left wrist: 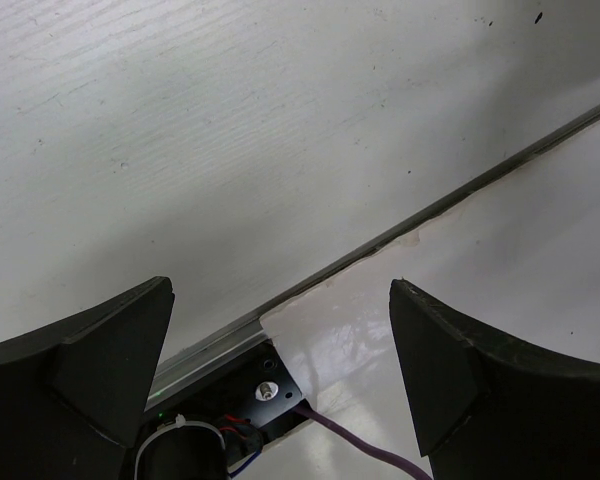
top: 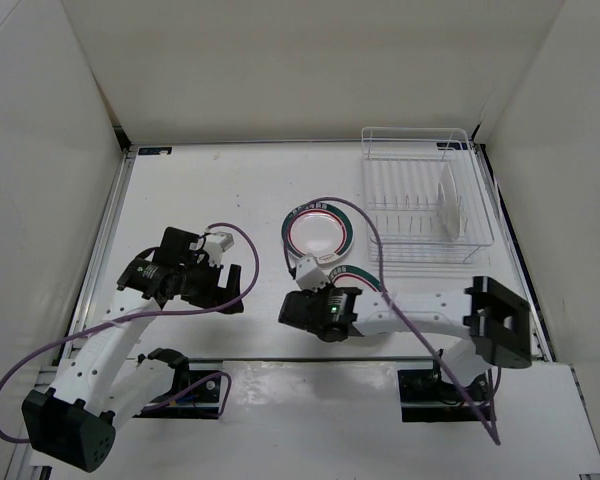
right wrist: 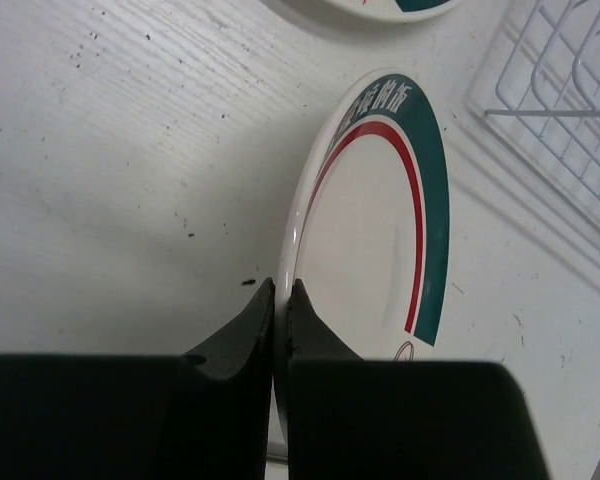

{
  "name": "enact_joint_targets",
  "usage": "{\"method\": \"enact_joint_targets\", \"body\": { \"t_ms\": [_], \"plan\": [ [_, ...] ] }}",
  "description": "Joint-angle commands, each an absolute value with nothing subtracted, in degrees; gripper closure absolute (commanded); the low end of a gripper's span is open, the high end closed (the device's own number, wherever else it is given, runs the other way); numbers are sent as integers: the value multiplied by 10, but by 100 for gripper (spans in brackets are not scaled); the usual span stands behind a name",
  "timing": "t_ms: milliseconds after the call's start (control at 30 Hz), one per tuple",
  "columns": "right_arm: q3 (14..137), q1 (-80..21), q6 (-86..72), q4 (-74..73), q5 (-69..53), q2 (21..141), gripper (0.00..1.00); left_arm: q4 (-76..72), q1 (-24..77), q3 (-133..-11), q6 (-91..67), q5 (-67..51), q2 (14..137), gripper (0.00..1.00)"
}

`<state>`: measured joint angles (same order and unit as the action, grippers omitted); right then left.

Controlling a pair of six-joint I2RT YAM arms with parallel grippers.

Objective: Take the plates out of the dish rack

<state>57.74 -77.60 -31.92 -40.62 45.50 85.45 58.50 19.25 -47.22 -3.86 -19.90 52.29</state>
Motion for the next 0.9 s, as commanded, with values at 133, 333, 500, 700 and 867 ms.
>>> {"method": "enact_joint_targets", "body": {
  "t_ms": [133,333,500,700,867],
  "plan": [
    [679,-785,-450,-435,506,1008,100,586,193,-477,-33,-207,519,0],
    [645,-785,-442,-355,443,1020,85,587,193,-478,-33,-208,517,0],
    [631,-783,-422,-321,398,1022,75,584,193,-477,-33,-210,512,0],
    [627,-784,-419,-307,370,1031,80,586,194,-475,-34,-209,505,0],
    [649,-784,-410,-344,399,1038,100,585,194,-475,-33,-210,501,0]
  ]
}}
